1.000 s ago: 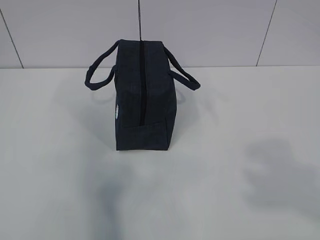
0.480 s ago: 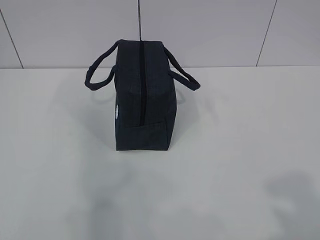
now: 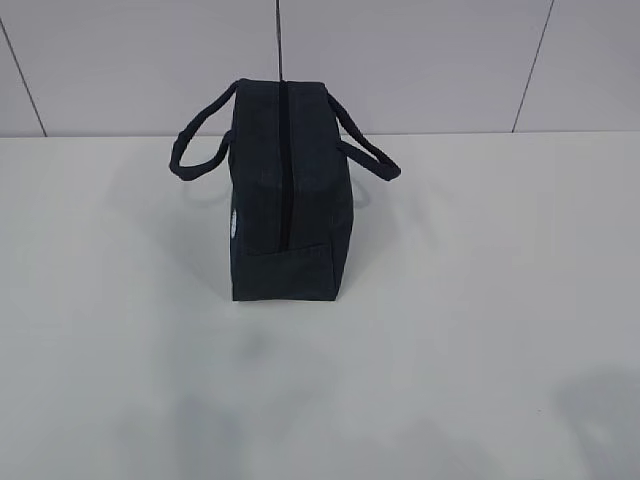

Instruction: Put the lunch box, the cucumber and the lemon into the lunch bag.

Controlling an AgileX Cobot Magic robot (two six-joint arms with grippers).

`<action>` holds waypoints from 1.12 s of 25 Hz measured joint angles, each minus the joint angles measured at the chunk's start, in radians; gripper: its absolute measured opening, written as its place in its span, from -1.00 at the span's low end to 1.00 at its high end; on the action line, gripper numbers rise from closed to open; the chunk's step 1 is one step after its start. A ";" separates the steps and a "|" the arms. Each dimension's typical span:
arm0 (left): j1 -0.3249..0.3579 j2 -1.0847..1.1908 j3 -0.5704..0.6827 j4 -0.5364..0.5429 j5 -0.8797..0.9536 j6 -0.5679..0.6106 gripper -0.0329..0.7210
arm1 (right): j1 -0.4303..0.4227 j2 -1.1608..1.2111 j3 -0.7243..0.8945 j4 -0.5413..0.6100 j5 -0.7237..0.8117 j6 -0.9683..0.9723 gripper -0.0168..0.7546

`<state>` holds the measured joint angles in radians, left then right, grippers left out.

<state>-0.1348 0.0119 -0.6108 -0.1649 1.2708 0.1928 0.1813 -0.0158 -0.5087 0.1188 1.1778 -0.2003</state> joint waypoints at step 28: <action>0.022 0.000 0.086 0.014 -0.154 -0.001 -0.17 | -0.005 0.000 0.011 -0.006 -0.021 0.017 0.14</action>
<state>-0.1132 0.0119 -0.5245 -0.1508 1.1168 0.1920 0.1760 -0.0158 -0.4976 0.1124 1.1572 -0.1837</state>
